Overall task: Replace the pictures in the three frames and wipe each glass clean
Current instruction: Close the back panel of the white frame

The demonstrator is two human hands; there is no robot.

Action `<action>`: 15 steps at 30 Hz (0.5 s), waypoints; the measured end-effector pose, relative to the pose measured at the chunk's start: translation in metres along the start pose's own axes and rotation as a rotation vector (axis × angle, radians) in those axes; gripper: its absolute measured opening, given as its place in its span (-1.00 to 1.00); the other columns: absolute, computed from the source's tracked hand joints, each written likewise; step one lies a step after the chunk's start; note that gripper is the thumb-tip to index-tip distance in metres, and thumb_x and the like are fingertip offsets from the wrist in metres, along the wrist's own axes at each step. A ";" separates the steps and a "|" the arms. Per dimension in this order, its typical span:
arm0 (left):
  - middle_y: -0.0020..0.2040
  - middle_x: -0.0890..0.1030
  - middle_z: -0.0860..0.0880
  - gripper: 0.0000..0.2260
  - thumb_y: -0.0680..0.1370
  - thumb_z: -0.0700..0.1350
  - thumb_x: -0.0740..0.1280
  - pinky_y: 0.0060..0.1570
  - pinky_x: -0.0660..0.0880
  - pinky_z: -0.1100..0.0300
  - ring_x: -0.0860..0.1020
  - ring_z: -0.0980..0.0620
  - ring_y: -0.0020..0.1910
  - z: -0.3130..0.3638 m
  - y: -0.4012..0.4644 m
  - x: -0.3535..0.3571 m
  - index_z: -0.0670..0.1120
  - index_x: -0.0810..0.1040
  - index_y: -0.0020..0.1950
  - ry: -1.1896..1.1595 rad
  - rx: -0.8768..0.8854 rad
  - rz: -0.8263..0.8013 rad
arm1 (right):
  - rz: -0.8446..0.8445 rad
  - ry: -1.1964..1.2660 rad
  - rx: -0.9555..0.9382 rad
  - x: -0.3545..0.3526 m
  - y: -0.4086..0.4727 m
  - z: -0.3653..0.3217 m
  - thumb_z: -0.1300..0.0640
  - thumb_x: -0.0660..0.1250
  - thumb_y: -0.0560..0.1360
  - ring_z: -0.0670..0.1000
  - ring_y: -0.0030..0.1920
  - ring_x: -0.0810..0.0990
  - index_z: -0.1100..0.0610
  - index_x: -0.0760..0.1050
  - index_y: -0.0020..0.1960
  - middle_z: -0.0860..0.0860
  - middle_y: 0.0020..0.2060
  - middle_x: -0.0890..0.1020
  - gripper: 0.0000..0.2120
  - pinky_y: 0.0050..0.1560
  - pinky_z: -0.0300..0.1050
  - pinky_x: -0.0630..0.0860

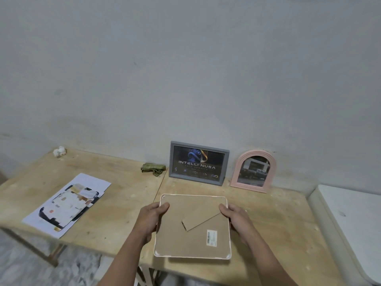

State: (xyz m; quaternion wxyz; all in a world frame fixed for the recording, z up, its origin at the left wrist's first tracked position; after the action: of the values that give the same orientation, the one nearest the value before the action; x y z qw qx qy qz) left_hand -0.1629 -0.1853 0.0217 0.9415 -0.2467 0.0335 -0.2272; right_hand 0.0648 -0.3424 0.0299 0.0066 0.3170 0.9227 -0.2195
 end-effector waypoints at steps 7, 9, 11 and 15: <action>-0.13 0.73 -0.24 -0.84 0.59 -0.17 0.37 -0.20 0.59 0.10 0.65 -0.13 -0.23 -0.001 0.001 0.001 -0.25 0.69 -0.02 -0.096 0.030 0.082 | -0.141 -0.034 0.006 0.004 -0.009 -0.005 0.15 0.42 0.47 0.17 -0.18 0.66 0.17 0.56 0.07 0.18 -0.09 0.71 -0.80 -0.36 -0.12 0.49; -0.06 0.73 -0.16 -0.80 0.62 -0.09 0.33 -0.15 0.53 0.11 0.63 -0.13 -0.10 0.004 0.008 0.000 -0.18 0.69 -0.01 0.063 0.084 0.120 | -0.161 0.070 -0.042 0.007 -0.011 -0.009 0.28 0.43 0.44 0.18 -0.10 0.69 0.15 0.55 0.08 0.14 -0.07 0.71 -0.78 -0.28 -0.05 0.63; 0.18 0.65 -0.10 -0.70 0.63 0.07 0.28 -0.04 0.46 0.08 0.57 -0.11 0.07 0.009 0.013 0.001 -0.14 0.63 0.13 0.260 0.065 0.126 | -0.075 0.017 -0.193 0.012 -0.010 -0.018 0.34 0.44 0.41 0.07 -0.18 0.68 0.14 0.58 0.01 0.05 -0.18 0.69 -0.79 -0.28 -0.19 0.58; 0.05 0.60 -0.15 -0.42 0.57 0.33 0.21 -0.10 0.58 0.01 0.62 -0.14 -0.08 0.024 0.005 0.022 -0.19 0.51 0.21 0.121 -0.182 -0.108 | 0.134 -0.561 -0.569 0.049 -0.009 -0.029 0.24 0.40 0.35 -0.14 -0.16 0.55 -0.07 0.61 0.05 -0.12 -0.16 0.58 -0.67 -0.15 -0.27 0.48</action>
State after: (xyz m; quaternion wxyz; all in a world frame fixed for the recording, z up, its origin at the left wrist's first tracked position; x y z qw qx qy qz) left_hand -0.1368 -0.1801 0.0410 0.8979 -0.3183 0.0975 -0.2880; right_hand 0.0244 -0.3083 0.0522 0.3597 0.2900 0.8862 -0.0325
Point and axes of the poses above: each hand's wrist, its own y-axis towards the middle knuckle, its own x-axis out of the palm, z = x × y, the point moved 4 cm from there along y, towards the middle knuckle
